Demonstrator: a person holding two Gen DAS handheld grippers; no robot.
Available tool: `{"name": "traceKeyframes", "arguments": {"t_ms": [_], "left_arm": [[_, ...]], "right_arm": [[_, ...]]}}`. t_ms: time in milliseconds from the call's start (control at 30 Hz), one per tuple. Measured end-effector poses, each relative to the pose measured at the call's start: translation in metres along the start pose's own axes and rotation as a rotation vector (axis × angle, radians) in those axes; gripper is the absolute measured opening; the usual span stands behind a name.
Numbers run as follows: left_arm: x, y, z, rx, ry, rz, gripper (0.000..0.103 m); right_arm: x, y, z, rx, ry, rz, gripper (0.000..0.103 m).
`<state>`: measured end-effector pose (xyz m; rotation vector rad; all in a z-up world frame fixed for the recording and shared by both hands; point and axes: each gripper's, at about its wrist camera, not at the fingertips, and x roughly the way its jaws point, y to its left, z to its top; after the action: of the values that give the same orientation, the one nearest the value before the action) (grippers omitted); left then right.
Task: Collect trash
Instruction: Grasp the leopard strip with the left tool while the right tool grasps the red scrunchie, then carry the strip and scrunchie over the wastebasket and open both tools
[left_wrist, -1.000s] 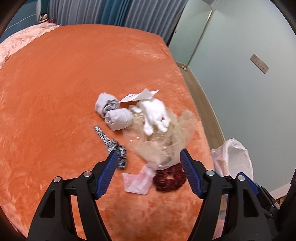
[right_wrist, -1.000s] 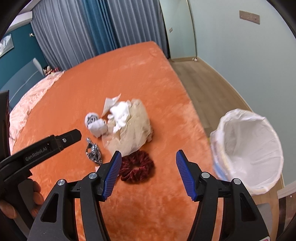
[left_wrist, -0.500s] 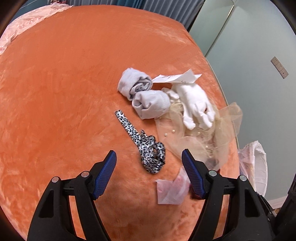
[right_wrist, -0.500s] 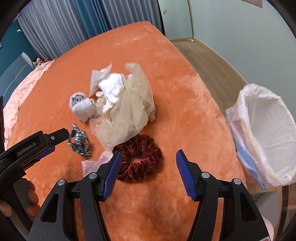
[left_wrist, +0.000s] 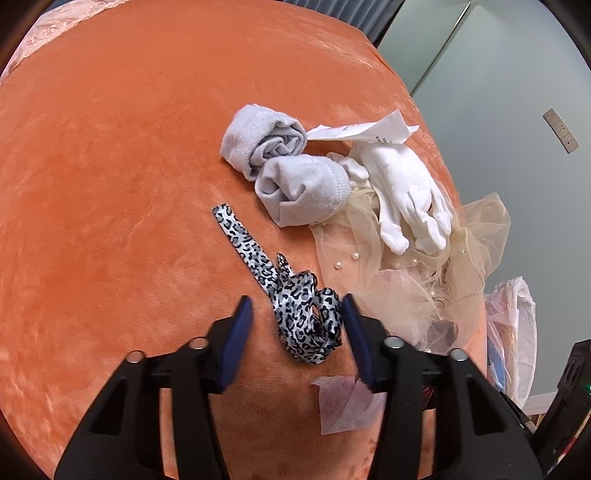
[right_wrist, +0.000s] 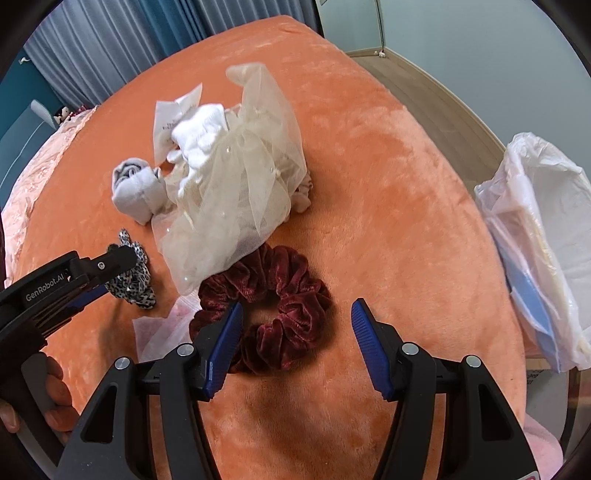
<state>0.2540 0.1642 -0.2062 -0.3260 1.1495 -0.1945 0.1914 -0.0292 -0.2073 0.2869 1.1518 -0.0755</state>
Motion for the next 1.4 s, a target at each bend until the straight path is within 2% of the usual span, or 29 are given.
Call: {"name": "traceKeyframes", "arguments": {"t_ms": [67,100,233,367,567,733,1067,1400], "left_arm": [[0.003,0.001,-0.001,0.000,0.011,-0.010,0.026],[0.004,0.001,-0.002,0.003,0.016,-0.014,0.023],[0.002,-0.001,-0.004,0.018,0.011,-0.012,0.011],[-0.006,-0.006,-0.005,0.020,-0.002,-0.021,0.008],[-0.035,-0.022,-0.005,0.032,-0.052,-0.048,0.008],[-0.066,-0.043,-0.008,0.065,-0.095,-0.074,0.008],[-0.121,-0.121,-0.025,0.180,-0.179,-0.140,0.008],[-0.163,-0.205,-0.055,0.316,-0.235,-0.210,0.008]], "right_arm": [[0.004,0.000,-0.001,-0.003,0.008,0.000,0.048],[0.004,0.000,-0.003,-0.005,0.010,0.002,0.046],[0.006,0.001,-0.004,-0.008,0.015,0.014,0.026],[-0.002,0.004,-0.007,-0.012,0.005,0.026,0.018],[-0.033,0.002,-0.011,-0.004,-0.043,0.054,0.017],[-0.073,-0.007,-0.006,0.009,-0.122,0.067,0.017],[-0.164,-0.043,-0.005,0.046,-0.301,0.097,0.017],[-0.246,-0.100,-0.014,0.123,-0.457,0.097,0.017]]}}
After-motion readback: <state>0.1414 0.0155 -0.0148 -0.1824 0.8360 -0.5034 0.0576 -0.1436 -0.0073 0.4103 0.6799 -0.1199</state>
